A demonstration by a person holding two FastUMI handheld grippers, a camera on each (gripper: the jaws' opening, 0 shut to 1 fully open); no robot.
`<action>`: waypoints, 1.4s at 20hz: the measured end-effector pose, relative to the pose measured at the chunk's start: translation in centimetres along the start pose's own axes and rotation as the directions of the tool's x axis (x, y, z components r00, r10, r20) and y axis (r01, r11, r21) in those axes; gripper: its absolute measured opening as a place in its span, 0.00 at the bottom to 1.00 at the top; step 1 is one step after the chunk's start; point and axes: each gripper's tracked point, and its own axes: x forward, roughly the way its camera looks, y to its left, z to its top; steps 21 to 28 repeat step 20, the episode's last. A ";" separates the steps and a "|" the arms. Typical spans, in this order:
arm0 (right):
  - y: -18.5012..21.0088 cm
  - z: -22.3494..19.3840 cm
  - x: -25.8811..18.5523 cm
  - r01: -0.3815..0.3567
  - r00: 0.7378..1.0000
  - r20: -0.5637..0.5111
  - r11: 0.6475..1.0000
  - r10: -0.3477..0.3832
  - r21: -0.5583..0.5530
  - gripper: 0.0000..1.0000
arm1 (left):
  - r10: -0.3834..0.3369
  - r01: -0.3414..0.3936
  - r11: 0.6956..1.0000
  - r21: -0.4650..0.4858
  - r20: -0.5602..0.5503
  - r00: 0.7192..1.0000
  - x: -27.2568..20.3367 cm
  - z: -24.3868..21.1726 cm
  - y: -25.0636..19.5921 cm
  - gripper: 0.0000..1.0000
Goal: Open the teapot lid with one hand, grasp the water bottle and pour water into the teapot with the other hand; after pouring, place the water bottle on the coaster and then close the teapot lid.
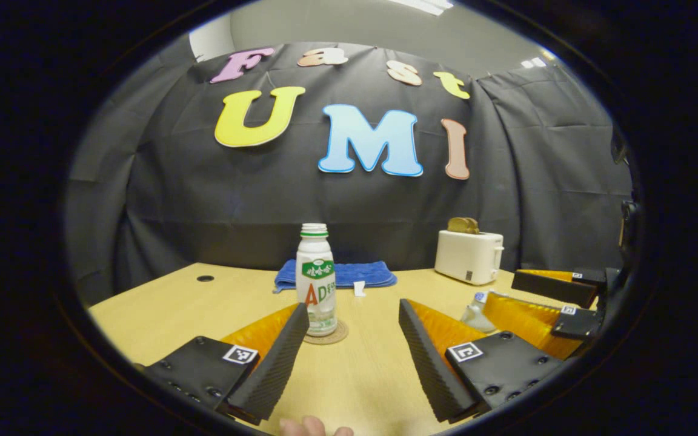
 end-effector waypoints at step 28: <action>-0.1 -2.2 -3.7 0.161 0.987 -0.035 0.984 -0.159 0.076 0.96 | 0.170 -0.171 0.984 0.056 0.018 0.985 -5.7 -2.4 -0.5 0.99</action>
